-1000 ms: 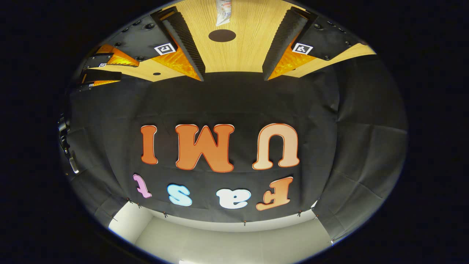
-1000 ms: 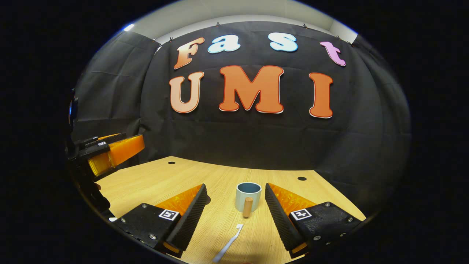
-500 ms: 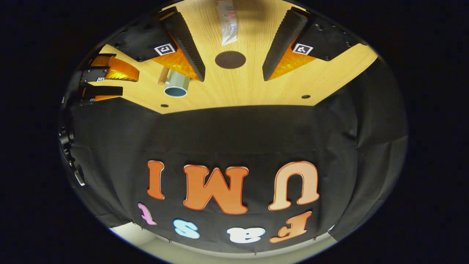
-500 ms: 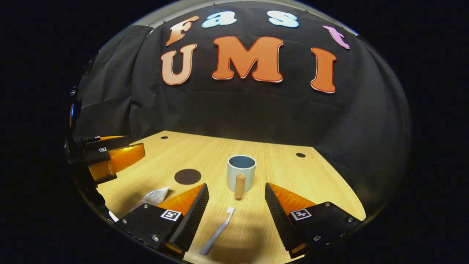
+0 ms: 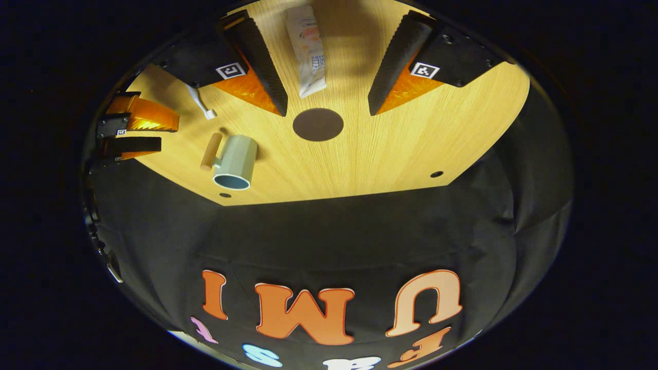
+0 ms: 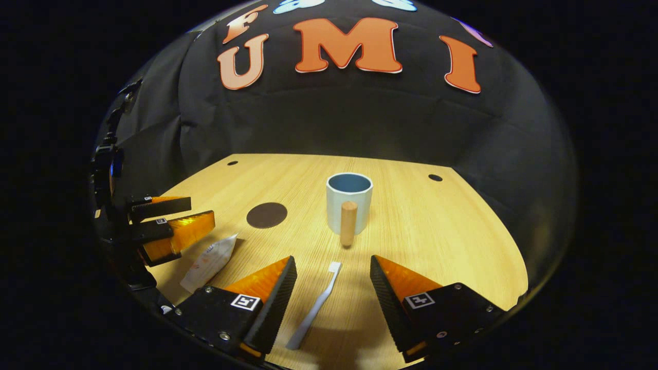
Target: Put the toothbrush and toothpaste on the desktop into the cup, then pick up the cup and place it on the coaster on the desktop.
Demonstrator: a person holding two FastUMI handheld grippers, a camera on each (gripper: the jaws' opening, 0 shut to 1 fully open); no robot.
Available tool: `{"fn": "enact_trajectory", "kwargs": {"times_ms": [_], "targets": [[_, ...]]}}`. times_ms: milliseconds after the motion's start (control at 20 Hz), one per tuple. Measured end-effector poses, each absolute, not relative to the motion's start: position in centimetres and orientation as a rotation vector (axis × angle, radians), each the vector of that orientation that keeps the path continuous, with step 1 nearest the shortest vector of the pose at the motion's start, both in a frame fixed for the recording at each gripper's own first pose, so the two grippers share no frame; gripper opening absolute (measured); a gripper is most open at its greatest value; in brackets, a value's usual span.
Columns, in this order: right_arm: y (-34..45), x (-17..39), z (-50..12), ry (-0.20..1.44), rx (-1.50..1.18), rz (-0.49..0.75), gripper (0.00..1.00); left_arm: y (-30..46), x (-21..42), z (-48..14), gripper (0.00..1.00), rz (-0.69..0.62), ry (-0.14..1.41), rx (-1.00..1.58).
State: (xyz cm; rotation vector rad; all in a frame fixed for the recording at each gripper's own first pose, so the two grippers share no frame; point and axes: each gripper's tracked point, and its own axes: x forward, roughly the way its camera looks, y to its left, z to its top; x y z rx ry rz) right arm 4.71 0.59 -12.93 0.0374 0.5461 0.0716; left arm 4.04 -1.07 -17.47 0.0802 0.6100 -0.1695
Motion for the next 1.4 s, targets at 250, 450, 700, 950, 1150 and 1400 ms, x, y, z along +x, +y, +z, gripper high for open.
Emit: {"fn": "enact_trajectory", "kwargs": {"times_ms": [250, 450, 700, 950, 1150, 1400], "targets": [[2.5, 3.5, -15.4, 0.661, 0.037, 0.107, 0.78, -0.2, 3.3, -19.5, 0.99, -0.189, 0.719, 0.101], [3.1, 3.1, -16.2, 0.729, 0.042, 0.107, 0.66, -0.5, 2.5, -21.4, 0.97, -0.194, 0.782, 0.096], [3.9, 1.9, -17.2, 0.825, 0.036, 0.060, 0.40, -0.3, 2.3, -23.4, 0.90, -0.189, 0.845, 0.101], [3.9, 1.6, -17.6, 0.881, 0.046, 0.022, 0.29, -0.7, 1.7, -24.2, 0.82, -0.198, 0.890, 0.089], [3.8, 1.7, -17.6, 0.897, 0.083, -0.007, 0.20, -1.4, 1.8, -25.3, 0.61, -0.200, 0.937, 0.043], [4.1, 2.2, -17.5, 0.885, 0.097, -0.009, 0.05, -1.6, 1.3, -24.8, 0.41, -0.197, 0.954, 0.016]]}}
